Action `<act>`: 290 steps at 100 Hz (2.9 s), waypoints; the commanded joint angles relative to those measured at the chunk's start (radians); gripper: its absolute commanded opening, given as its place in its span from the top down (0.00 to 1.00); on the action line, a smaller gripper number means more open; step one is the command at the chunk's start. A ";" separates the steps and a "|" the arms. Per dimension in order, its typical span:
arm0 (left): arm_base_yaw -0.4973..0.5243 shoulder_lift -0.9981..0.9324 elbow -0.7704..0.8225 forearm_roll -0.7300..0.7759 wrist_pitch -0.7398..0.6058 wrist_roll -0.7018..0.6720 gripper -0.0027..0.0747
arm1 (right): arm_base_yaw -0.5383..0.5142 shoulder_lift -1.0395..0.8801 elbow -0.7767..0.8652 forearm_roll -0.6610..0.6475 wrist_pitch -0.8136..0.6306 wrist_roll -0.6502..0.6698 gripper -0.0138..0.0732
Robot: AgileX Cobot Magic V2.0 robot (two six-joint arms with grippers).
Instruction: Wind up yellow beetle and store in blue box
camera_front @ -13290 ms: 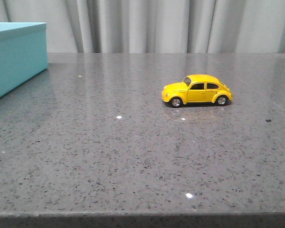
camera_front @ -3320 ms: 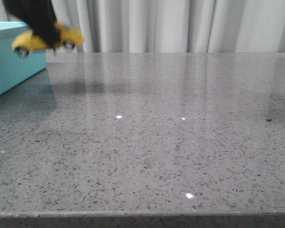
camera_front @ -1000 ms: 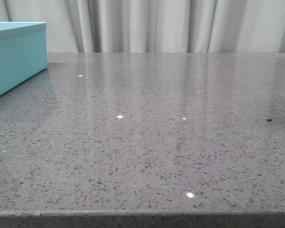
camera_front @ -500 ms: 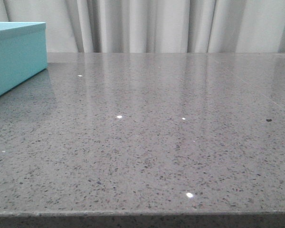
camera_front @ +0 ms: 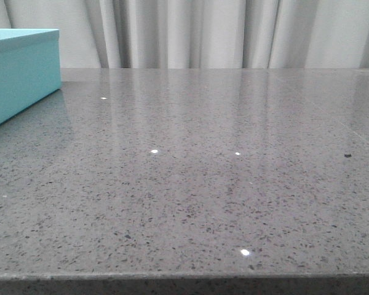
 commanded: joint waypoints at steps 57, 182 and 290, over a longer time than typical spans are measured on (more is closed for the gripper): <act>0.004 -0.476 0.335 -0.037 -0.142 0.004 0.99 | -0.002 -0.249 0.285 -0.033 -0.300 -0.009 0.92; -0.145 -0.492 0.445 0.124 -0.460 -0.104 0.99 | -0.002 -0.248 0.284 -0.033 -0.300 -0.009 0.92; -0.149 -0.750 0.876 0.121 -0.695 -0.191 0.99 | -0.002 -0.247 0.285 -0.033 -0.299 -0.009 0.92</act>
